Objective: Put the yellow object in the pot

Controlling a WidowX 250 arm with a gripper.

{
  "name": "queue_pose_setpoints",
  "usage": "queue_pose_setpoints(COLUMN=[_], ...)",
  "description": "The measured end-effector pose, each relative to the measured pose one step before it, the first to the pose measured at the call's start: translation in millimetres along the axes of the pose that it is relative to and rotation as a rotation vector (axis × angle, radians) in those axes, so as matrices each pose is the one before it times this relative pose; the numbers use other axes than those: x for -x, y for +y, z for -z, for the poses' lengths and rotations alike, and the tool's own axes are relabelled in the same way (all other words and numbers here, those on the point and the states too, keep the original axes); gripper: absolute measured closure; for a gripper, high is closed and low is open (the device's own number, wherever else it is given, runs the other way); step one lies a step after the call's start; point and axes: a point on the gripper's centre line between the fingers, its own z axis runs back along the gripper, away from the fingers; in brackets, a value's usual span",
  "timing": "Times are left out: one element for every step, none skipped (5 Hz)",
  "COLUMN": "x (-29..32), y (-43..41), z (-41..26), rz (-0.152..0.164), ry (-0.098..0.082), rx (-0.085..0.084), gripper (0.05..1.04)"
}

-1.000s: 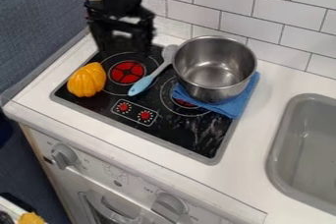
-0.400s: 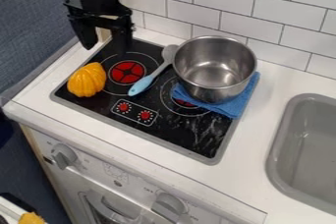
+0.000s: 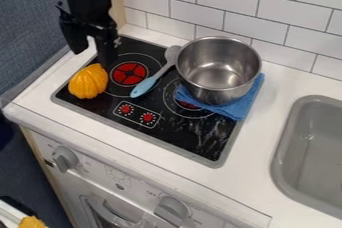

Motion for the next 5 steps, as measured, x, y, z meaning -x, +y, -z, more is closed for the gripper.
queue_pose_setpoints(x=[6.18,-0.13,-2.19,-1.58,-0.11], y=[0.22,2.57,-3.96,-2.43,0.32], z=[9.23,18.68,18.51,7.64,-0.31], rz=[-0.0092,-0.0533,-0.0283,0.0046,-0.0023], ry=[0.0291,0.0215,0.039,0.0294,0.0005], rx=[-0.0119,-0.0106,-0.0084,0.0065,-0.0012], gripper=[0.082,0.082,0.082,0.139,0.417])
